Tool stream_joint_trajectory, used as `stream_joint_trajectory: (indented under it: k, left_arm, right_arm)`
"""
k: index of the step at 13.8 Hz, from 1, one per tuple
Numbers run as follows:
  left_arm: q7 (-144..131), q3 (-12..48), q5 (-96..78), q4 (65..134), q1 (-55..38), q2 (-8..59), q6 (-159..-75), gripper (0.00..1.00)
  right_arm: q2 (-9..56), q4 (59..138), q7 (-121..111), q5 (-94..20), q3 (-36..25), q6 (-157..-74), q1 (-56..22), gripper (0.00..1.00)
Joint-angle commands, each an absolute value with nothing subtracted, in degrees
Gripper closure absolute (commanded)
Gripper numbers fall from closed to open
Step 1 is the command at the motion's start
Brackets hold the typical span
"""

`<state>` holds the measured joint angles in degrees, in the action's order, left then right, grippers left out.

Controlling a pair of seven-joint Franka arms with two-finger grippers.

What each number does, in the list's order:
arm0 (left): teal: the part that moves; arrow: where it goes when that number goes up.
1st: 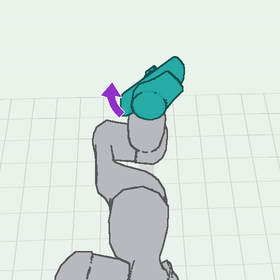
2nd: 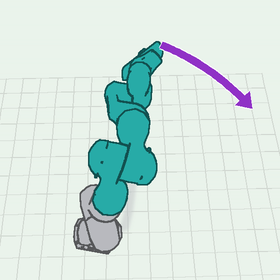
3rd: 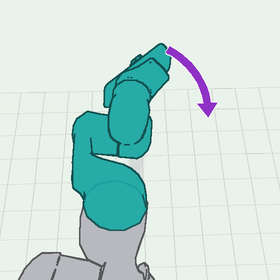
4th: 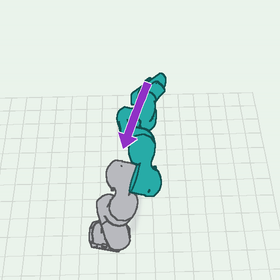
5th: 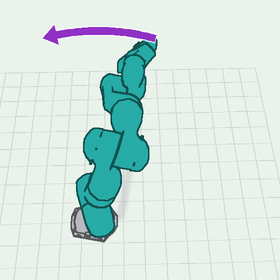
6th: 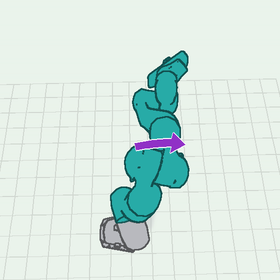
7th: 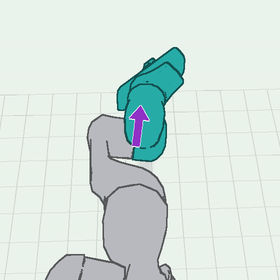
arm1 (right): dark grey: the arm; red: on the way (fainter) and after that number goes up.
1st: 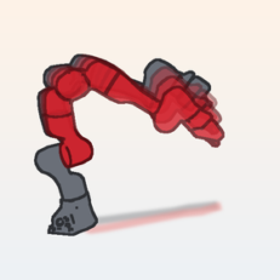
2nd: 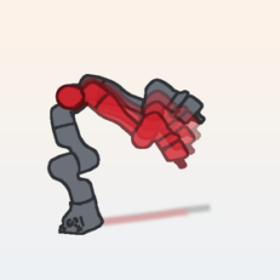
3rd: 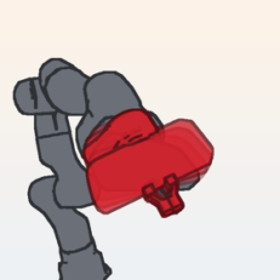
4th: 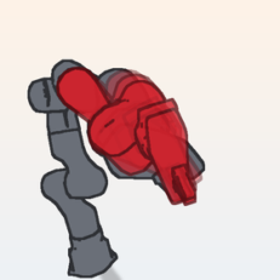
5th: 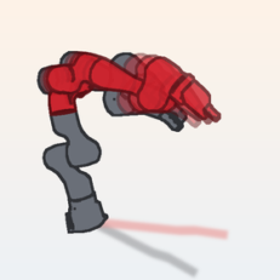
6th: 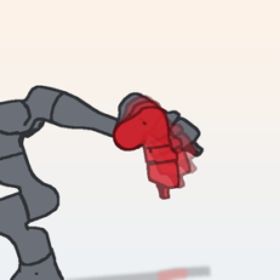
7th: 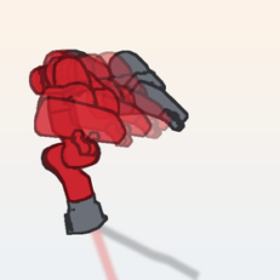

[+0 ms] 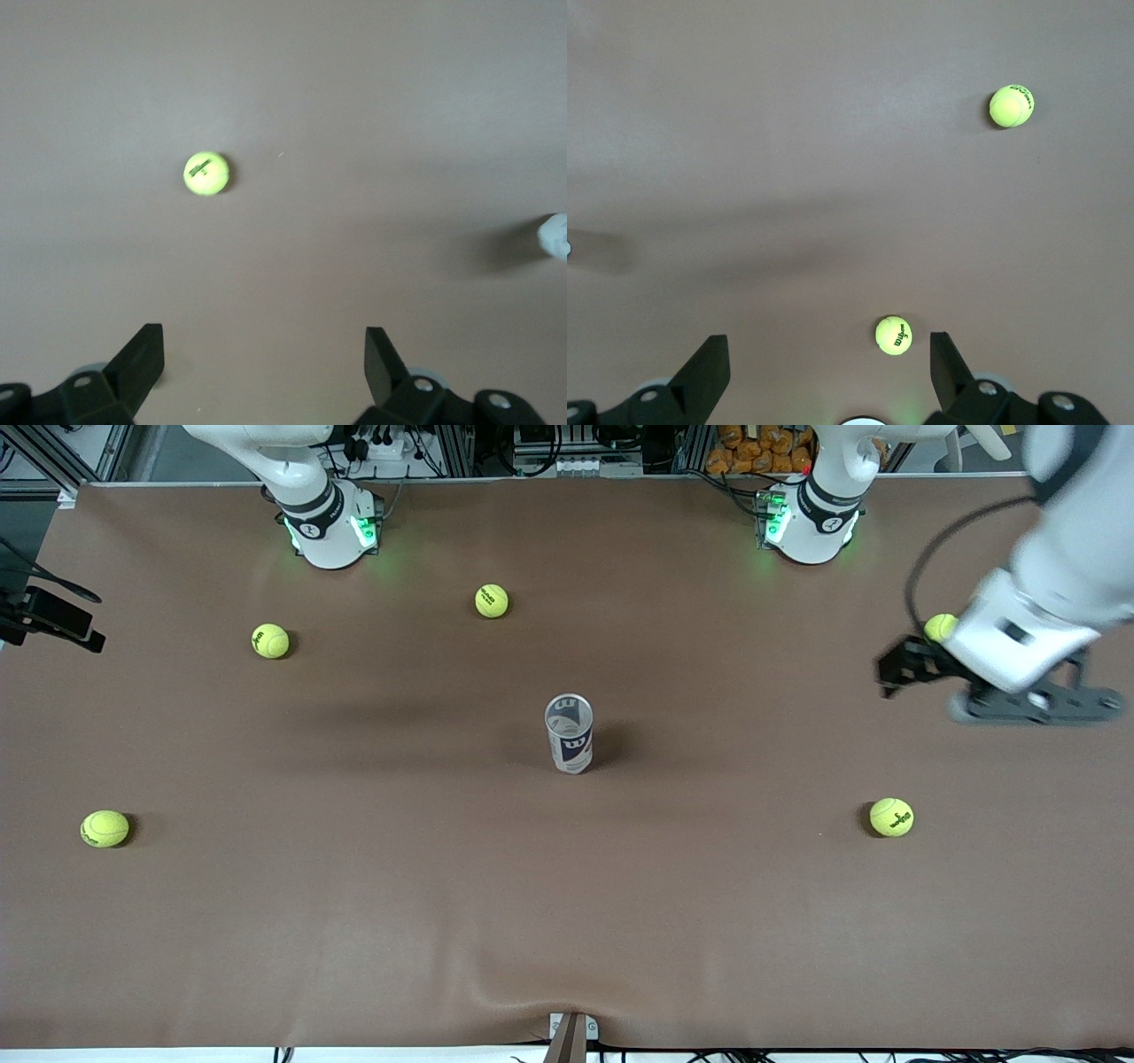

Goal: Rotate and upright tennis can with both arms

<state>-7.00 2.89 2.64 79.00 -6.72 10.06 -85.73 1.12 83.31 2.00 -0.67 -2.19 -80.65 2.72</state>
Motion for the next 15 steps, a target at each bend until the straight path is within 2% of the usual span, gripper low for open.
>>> stream_joint_trajectory:
  k: [1, 3, 6, 15]
  left_arm:
    - [-5.98, 3.69, 1.14, 91.36, -3.35, 1.35, -91.63, 0.0]
    - [-6.5, 3.78, 1.06, 98.58, -1.68, -3.76, -95.7, 0.0]
    - [-10.43, 3.87, 1.05, 99.84, -1.49, -6.14, -95.54, 0.0]
    - [-4.83, 3.78, 1.93, 92.29, -1.58, -6.15, -89.83, 0.0]
  right_arm:
    - [1.49, 82.09, 1.93, 0.0, -2.02, -79.89, 3.51, 0.0]
    - [1.49, 82.09, 1.93, -0.09, -1.93, -79.89, 3.52, 0.0]
    - [1.49, 82.09, 1.93, -0.26, -1.93, -79.89, 3.43, 0.0]
    - [1.58, 82.09, 1.93, -0.18, -1.93, -79.89, 3.43, 0.0]
